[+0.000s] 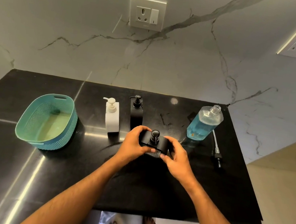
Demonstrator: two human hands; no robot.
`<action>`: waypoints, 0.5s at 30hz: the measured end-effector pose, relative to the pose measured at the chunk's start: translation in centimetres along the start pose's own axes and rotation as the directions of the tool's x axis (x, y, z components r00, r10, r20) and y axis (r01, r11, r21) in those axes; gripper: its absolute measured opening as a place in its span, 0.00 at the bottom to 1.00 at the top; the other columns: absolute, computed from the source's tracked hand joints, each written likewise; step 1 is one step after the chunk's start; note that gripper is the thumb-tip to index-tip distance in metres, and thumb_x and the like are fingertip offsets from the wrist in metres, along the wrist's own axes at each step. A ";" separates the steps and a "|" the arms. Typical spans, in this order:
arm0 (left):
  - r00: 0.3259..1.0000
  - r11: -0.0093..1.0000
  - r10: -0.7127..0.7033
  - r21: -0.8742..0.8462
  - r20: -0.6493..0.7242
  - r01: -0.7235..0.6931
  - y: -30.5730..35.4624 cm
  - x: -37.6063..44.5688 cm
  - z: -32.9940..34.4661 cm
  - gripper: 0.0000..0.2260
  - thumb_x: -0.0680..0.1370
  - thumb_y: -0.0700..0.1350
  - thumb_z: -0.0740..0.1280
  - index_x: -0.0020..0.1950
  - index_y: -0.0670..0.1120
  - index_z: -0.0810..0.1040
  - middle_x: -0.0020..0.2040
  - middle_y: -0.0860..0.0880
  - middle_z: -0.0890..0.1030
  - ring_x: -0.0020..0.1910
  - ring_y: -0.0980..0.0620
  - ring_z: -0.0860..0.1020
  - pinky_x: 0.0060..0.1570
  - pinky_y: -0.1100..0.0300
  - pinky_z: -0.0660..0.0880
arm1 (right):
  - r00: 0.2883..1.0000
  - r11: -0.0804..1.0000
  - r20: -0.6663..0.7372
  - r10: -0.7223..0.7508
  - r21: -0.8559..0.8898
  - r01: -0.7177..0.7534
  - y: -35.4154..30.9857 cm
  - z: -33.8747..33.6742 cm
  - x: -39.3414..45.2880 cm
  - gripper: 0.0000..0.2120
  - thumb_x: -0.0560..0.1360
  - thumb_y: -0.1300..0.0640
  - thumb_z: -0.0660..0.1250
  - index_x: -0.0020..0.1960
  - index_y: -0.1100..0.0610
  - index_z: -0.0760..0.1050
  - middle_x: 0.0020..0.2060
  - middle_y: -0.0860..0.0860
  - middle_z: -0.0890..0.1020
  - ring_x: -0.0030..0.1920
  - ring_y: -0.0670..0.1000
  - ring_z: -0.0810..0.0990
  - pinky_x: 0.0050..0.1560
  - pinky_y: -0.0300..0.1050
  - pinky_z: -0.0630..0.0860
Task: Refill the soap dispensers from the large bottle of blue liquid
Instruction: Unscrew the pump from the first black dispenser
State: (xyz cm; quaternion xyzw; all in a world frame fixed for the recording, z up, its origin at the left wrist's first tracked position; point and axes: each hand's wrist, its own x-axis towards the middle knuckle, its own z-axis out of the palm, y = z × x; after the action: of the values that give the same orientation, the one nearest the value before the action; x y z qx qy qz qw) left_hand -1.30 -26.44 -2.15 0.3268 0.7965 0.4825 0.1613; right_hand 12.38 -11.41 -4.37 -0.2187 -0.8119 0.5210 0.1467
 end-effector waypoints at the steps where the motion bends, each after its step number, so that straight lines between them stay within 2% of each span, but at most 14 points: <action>1: 1.000 1.000 -0.011 -0.002 -0.014 0.011 -0.1 -0.3 0.0 0.29 0.62 0.46 0.85 0.60 0.48 0.77 0.55 0.51 0.80 0.55 0.54 0.79 0.58 0.49 0.78 | 1.000 1.000 0.003 -0.005 -0.013 0.005 0.0 0.2 -0.1 0.34 0.69 0.63 0.74 0.66 0.34 0.72 0.62 0.41 0.79 0.67 0.46 0.77 0.69 0.54 0.75; 3: 0.999 0.999 -0.035 -0.013 -0.038 0.035 -0.4 -0.9 0.0 0.29 0.61 0.49 0.85 0.57 0.49 0.78 0.53 0.52 0.81 0.53 0.55 0.80 0.56 0.50 0.79 | 1.000 1.000 -0.011 -0.003 -0.018 0.003 -0.1 0.4 -0.2 0.35 0.70 0.67 0.73 0.67 0.36 0.72 0.64 0.43 0.78 0.69 0.46 0.76 0.70 0.53 0.75; 6: 0.997 0.998 -0.060 -0.007 -0.056 0.059 -0.6 -1.7 0.2 0.29 0.60 0.52 0.85 0.56 0.50 0.77 0.52 0.55 0.81 0.52 0.58 0.79 0.55 0.52 0.79 | 0.999 0.999 -0.043 0.002 -0.033 -0.003 -0.2 0.7 -0.5 0.35 0.70 0.72 0.73 0.71 0.47 0.72 0.64 0.46 0.77 0.68 0.47 0.76 0.70 0.53 0.75; 9: 0.995 0.997 -0.070 0.005 -0.073 0.070 -0.8 -2.3 0.4 0.29 0.60 0.52 0.85 0.56 0.50 0.77 0.52 0.55 0.81 0.52 0.58 0.79 0.55 0.52 0.79 | 0.998 0.995 -0.050 -0.025 -0.094 0.020 -1.1 1.0 -0.9 0.32 0.69 0.73 0.73 0.70 0.55 0.73 0.63 0.49 0.78 0.66 0.49 0.77 0.68 0.53 0.77; 12: 0.995 0.997 -0.066 0.021 -0.076 0.068 -0.9 -2.8 0.5 0.29 0.61 0.51 0.85 0.56 0.50 0.77 0.52 0.55 0.80 0.52 0.57 0.78 0.55 0.53 0.79 | 0.998 0.981 -0.049 -0.043 -0.193 0.032 -2.6 1.1 -1.5 0.32 0.68 0.70 0.72 0.71 0.59 0.73 0.63 0.52 0.78 0.65 0.50 0.77 0.67 0.52 0.76; 15: 0.995 0.998 -0.047 0.045 -0.087 0.051 -0.7 -3.1 0.6 0.26 0.63 0.51 0.83 0.56 0.50 0.77 0.52 0.54 0.79 0.51 0.58 0.78 0.52 0.58 0.78 | 0.992 0.951 -0.101 -0.078 -0.306 0.044 -4.5 1.2 -2.0 0.32 0.67 0.61 0.73 0.71 0.59 0.73 0.62 0.51 0.78 0.64 0.50 0.77 0.67 0.47 0.76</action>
State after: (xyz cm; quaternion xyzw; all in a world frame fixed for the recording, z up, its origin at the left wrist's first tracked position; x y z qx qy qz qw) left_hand 1.04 -28.35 -3.24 0.2898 0.8217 0.4731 0.1307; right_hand 12.66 -15.01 -0.81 -0.2423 -0.8790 0.3726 0.1726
